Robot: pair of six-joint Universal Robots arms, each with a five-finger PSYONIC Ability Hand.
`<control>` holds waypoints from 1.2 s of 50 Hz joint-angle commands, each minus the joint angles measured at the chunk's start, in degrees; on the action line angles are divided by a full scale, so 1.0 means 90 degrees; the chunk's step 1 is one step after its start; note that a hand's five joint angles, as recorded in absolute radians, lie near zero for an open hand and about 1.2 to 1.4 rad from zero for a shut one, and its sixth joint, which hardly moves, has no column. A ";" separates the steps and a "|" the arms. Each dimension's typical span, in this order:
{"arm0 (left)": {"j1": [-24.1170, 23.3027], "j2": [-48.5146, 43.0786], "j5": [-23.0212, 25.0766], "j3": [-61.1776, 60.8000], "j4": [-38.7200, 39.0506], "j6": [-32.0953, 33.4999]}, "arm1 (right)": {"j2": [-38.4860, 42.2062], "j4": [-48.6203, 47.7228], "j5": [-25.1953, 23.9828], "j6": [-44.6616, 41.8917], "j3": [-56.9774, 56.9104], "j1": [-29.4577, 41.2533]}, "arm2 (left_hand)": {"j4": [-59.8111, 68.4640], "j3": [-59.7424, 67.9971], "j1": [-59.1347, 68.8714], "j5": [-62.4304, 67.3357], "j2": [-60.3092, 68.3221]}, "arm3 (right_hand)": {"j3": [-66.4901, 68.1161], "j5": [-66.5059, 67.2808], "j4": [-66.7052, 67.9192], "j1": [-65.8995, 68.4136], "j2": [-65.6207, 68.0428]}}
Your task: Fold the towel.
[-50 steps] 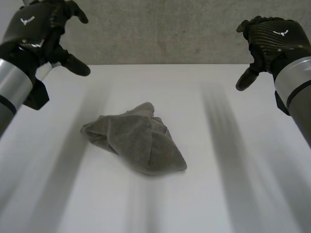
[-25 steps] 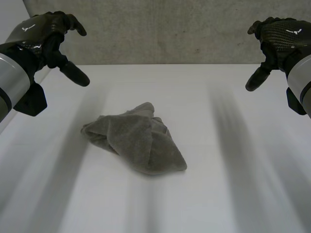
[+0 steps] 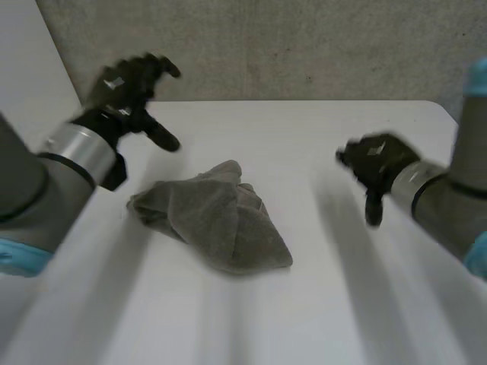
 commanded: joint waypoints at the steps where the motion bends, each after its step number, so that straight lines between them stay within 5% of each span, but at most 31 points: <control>1: -0.0014 -0.1497 0.1157 0.0161 0.0152 0.0478 | 0.0981 -0.0028 -0.0562 0.0203 0.0247 0.0395 | -0.0421 -0.0399 -0.0452 -0.0152 -0.0351 | -0.0413 -0.0369 -0.0477 -0.0336 -0.0396; 11: -0.0024 -0.2389 0.1236 0.0171 0.0103 0.2316 | 0.1353 -0.1436 -0.0817 0.2050 0.0472 0.0893 | -0.0160 -0.0138 -0.0190 0.0109 -0.0090 | 0.0325 0.0369 0.0261 0.0402 0.0342; 14: -0.0034 -0.2379 0.1197 0.0142 0.0006 0.2677 | 0.1363 -0.1709 -0.0837 0.2509 0.0511 0.1030 | 0.1223 0.1245 0.1193 0.1492 0.1293 | 0.1708 0.1752 0.1644 0.1785 0.1725; 19: -0.0131 -0.2155 0.1168 0.0161 -0.0111 0.2648 | 0.1519 -0.1797 -0.1090 0.3162 0.0521 0.1264 | 0.5832 0.5853 0.5801 0.6100 0.5901 | 0.5196 0.5241 0.5132 0.5273 0.5213; 22: -0.0180 -0.2028 0.1168 0.0161 -0.0102 0.2483 | 0.1694 -0.1817 -0.1198 0.3299 0.0501 0.1323 | 0.6936 0.6958 0.6905 0.7205 0.7005 | 0.6839 0.6884 0.6776 0.6916 0.6856; 34: -0.0239 -0.1881 0.1129 0.0356 -0.0082 0.2042 | 0.1607 -0.1797 -0.1257 0.3280 0.0111 0.1079 | 0.6940 0.6962 0.6910 0.7209 0.7010 | 0.7364 0.7409 0.7301 0.7442 0.7382; 48: -0.0209 -0.0992 -0.0004 0.2183 -0.0082 0.1691 | 0.0357 -0.1836 -0.1149 0.3427 -0.2184 0.0444 | 0.6940 0.6962 0.6910 0.7209 0.7010 | 0.7364 0.7409 0.7301 0.7442 0.7382; 55: -0.0141 -0.0319 0.0074 0.0796 -0.0111 0.1222 | 0.0142 -0.1407 -0.1599 0.2870 -0.0944 0.0844 | 0.6940 0.6962 0.6910 0.7209 0.7010 | 0.7364 0.7409 0.7301 0.7442 0.7382; 60: -0.0004 -0.0192 0.0259 -0.1020 0.0025 0.1300 | 0.0152 -0.1065 -0.2106 0.1366 0.0306 0.1323 | 0.6940 0.6962 0.6910 0.7209 0.7010 | 0.7364 0.7409 0.7301 0.7442 0.7382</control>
